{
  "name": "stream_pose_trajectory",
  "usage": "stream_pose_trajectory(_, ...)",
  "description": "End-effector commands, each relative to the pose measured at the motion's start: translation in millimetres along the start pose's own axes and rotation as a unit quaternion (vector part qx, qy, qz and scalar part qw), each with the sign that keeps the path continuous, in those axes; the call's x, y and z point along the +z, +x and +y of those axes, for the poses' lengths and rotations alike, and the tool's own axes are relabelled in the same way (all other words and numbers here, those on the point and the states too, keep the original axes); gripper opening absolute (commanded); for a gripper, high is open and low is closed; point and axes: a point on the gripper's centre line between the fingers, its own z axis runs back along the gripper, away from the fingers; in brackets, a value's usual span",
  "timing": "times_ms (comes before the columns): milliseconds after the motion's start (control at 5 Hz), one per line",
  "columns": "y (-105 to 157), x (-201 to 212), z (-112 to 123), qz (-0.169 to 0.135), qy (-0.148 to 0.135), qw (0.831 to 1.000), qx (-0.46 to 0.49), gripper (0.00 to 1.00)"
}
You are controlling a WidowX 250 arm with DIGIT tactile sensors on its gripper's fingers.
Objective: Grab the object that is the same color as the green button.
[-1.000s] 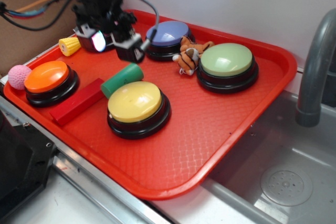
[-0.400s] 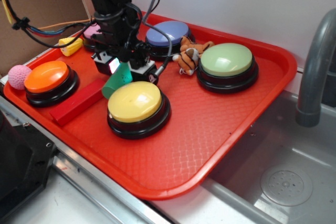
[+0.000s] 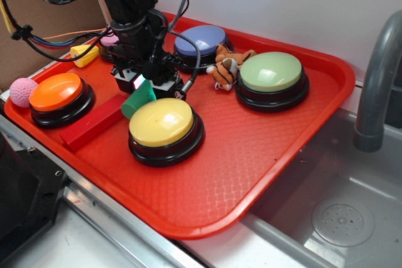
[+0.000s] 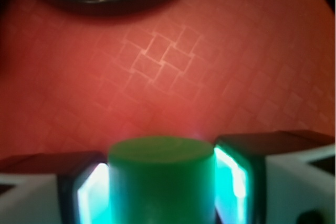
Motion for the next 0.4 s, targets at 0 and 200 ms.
stream_pose_trajectory(0, 21, 52, 1, -0.016, 0.008, 1.0, 0.008, 0.0)
stream_pose_trajectory(200, 30, 91, -5, -0.025, 0.022, 0.999, 0.013, 0.0)
